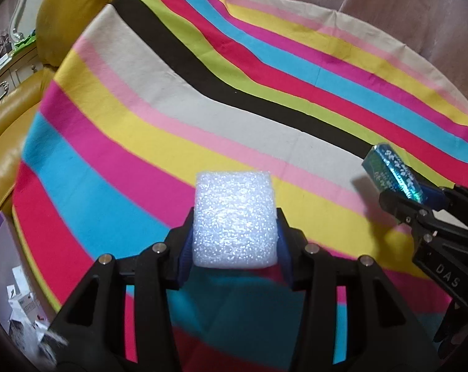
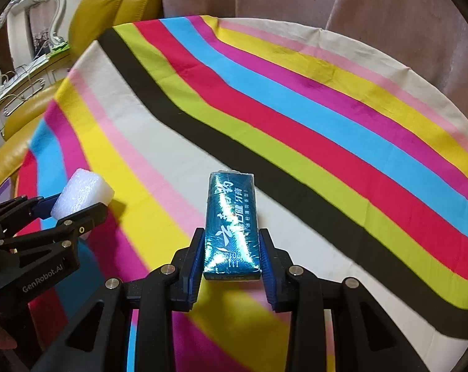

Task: Organize objects
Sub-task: 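Carry the foam block and gum pack to the storage box and release them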

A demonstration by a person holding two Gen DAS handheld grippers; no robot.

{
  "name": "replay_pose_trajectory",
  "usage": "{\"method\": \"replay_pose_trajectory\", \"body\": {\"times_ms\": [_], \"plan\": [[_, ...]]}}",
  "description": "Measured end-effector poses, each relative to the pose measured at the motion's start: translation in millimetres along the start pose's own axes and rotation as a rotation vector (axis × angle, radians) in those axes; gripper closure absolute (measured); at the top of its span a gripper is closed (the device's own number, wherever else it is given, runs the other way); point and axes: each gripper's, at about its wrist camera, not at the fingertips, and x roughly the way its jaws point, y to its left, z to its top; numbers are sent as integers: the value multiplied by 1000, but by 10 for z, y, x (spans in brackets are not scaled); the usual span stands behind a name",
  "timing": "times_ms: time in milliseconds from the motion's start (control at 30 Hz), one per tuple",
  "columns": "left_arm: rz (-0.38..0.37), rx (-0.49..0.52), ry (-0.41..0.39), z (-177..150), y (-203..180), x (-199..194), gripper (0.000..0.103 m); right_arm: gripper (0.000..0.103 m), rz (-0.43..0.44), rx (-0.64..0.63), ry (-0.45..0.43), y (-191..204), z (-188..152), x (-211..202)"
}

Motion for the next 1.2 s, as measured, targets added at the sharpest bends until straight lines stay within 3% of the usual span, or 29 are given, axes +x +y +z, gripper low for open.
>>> {"method": "replay_pose_trajectory", "body": {"times_ms": [267,567,1033,1200], "plan": [[30,28,-70,-260,271,-586,53,69,19,-58,-47,455,-78,-407],[105,-13,-84,-587,850,-1095,53,69,117,-189,-106,1251,-16,-800],[278,-196,-86,-1248,1912,-1665,53,69,334,-414,-111,2639,-50,-1016],[320,-259,-104,-1466,2208,-1832,53,69,369,-512,-96,3130,-141,-1041]]}}
